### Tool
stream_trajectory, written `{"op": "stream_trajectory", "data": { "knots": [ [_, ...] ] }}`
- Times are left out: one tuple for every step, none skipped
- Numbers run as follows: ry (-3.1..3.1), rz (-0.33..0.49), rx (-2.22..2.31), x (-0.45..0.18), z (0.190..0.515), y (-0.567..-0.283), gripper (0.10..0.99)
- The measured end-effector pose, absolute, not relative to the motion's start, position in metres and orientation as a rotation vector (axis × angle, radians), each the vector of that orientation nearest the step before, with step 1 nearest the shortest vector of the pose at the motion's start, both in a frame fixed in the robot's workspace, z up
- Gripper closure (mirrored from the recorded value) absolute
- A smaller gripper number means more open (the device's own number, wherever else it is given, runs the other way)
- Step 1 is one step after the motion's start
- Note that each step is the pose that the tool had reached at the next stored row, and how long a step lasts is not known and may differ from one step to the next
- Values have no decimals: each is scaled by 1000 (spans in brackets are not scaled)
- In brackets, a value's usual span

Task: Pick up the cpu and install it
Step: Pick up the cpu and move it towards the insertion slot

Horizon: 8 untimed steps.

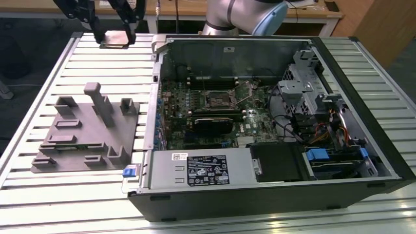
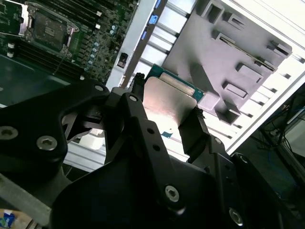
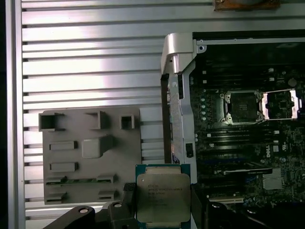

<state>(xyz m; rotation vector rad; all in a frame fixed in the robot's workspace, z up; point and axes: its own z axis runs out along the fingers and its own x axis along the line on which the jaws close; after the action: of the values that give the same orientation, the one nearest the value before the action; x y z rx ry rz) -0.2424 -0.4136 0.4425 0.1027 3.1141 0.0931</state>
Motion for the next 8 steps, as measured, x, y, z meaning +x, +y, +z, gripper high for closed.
{"op": "stream_trajectory", "data": {
  "knots": [
    [3114, 93, 103, -240, 443, -414, 545],
    [3114, 93, 103, -238, 443, -414, 545],
    [3114, 93, 103, -236, 443, -414, 545],
    [3114, 93, 103, -234, 443, -414, 545],
    [3114, 93, 103, -232, 443, -414, 545],
    [3114, 93, 103, -229, 442, -414, 545],
    [3114, 93, 103, -227, 443, -414, 545],
    [3114, 93, 103, -225, 443, -414, 545]
  ]
}}
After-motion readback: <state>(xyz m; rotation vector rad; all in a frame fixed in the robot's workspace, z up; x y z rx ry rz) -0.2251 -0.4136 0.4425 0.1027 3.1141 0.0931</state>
